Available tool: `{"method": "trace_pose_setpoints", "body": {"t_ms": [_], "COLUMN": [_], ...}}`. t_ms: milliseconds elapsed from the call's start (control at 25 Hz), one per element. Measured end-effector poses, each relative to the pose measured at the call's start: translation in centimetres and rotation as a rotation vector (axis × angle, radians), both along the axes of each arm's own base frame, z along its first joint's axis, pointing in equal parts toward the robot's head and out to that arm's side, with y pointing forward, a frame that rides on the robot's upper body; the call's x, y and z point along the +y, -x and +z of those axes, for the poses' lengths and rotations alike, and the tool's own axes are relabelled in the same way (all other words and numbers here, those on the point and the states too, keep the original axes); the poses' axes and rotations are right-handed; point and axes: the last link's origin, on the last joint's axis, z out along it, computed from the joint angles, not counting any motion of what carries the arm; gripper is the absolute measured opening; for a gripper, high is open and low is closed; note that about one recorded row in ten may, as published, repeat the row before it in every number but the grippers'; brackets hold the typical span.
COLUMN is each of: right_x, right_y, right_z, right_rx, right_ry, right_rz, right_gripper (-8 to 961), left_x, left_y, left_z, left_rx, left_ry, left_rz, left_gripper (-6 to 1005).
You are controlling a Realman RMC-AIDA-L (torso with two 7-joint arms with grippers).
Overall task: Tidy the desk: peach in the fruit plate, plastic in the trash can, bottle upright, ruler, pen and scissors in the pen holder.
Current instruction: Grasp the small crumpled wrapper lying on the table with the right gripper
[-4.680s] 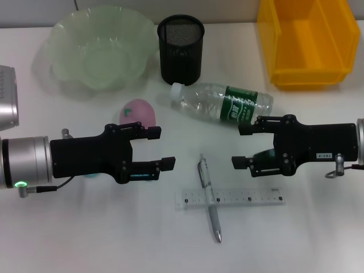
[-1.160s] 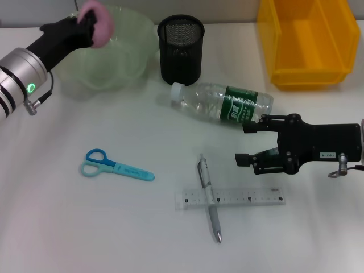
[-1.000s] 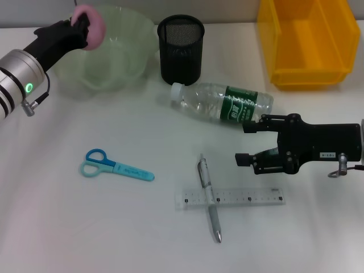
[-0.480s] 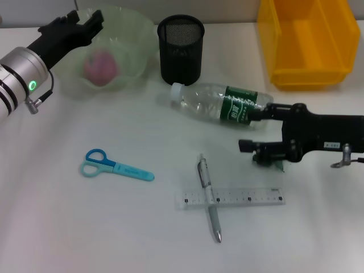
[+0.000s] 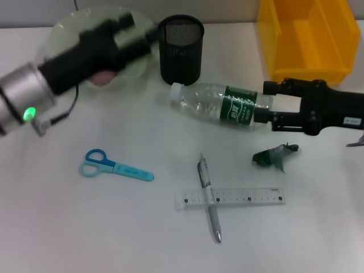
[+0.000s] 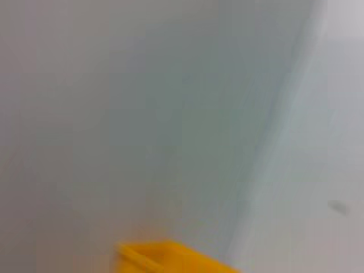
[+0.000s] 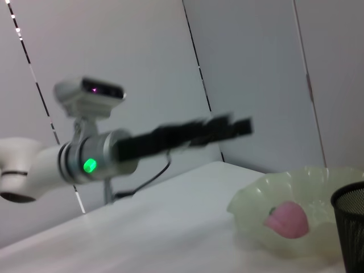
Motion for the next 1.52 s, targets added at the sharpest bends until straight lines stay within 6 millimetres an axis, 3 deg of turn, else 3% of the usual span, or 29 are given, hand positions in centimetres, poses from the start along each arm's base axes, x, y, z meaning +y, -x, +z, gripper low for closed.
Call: {"method": "trace_pose_setpoints", "body": {"t_ms": [40, 280, 520, 600, 720, 960, 1520], "right_x": [-0.1, 0.0, 0.8, 1.8, 2.6, 3.2, 3.9], "right_y": [0.2, 0.9, 2.0, 3.1, 4.3, 5.0, 4.7], "right_z": [0.7, 3.1, 3.9, 3.9, 2.9, 1.5, -2.7], "right_rx": [-0.002, -0.110, -0.254, -0.392, -0.573, -0.737, -0.949], "right_ry": [0.018, 0.083, 0.202, 0.278, 0.352, 0.374, 0.290], "right_rz": [0.022, 0.084, 0.095, 0.099, 0.126, 0.162, 0.250], "right_gripper": [724, 721, 717, 716, 714, 711, 703], "left_x": [-1.5, -5.1, -6.5, -6.7, -6.9, -6.9, -6.8], "left_y": [0.3, 2.6, 3.8, 4.1, 4.3, 4.3, 4.4], "left_z": [-0.1, 0.2, 0.5, 0.5, 0.3, 0.4, 0.6], "left_rx": [0.035, 0.124, 0.165, 0.172, 0.183, 0.180, 0.176], "left_ry": [0.071, 0.216, 0.274, 0.281, 0.296, 0.298, 0.295], "left_rz": [-0.067, -0.156, -0.171, -0.167, -0.170, -0.164, -0.149], "left_gripper": [832, 844, 842, 841, 839, 837, 831]}}
